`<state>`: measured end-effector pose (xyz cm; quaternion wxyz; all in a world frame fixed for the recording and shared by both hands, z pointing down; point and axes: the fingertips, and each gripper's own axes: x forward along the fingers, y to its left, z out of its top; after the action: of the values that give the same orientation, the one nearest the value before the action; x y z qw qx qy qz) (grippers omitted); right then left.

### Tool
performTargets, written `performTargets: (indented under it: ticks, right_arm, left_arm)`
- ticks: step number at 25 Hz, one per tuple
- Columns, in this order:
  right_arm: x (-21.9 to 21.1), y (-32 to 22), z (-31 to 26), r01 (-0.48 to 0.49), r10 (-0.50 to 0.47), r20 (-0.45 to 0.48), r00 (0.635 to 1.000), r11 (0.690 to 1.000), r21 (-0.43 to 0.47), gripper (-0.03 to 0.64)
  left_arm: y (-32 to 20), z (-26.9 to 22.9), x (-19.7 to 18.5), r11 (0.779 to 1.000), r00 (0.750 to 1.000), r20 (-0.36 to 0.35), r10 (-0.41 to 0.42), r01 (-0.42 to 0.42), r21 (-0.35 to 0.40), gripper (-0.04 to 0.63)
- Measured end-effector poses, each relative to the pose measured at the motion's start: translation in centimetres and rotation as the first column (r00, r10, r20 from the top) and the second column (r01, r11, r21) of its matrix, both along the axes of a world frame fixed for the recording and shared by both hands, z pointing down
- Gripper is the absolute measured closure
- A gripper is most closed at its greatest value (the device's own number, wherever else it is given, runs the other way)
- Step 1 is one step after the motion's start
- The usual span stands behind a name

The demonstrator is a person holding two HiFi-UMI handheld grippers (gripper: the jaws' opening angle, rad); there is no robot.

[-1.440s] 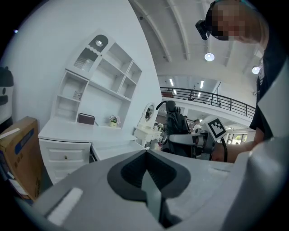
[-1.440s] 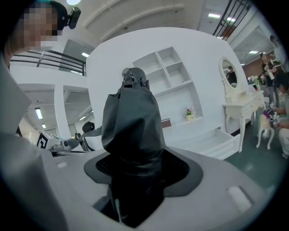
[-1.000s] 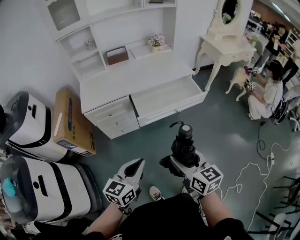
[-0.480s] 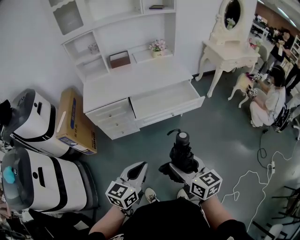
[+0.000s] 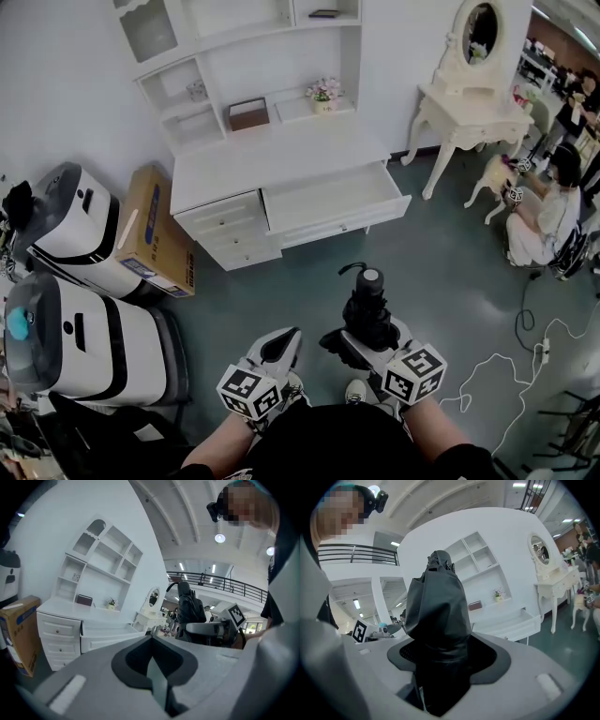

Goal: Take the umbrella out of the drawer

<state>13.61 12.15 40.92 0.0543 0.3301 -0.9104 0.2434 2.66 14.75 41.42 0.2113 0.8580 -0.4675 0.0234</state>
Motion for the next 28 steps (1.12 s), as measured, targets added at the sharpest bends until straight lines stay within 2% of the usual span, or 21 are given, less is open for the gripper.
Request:
performTargets:
  ticks: [9,28]
  right_arm:
    - [2.3,-1.2,0.0,0.007,-0.007,-0.004,1.000,1.000,0.015,0.310]
    - [1.9,-2.0,-0.3,-0.003,0.003,-0.008,1.000,1.000,0.024,0.310]
  left_arm:
    - [-0.6,-0.5,2.3,1.000,1.000,0.008,-0.025,0.025,0.015,0.595]
    - [-1.3,-0.7,2.0,1.000,1.000,0.015,-0.009,0.009,0.016,0.595]
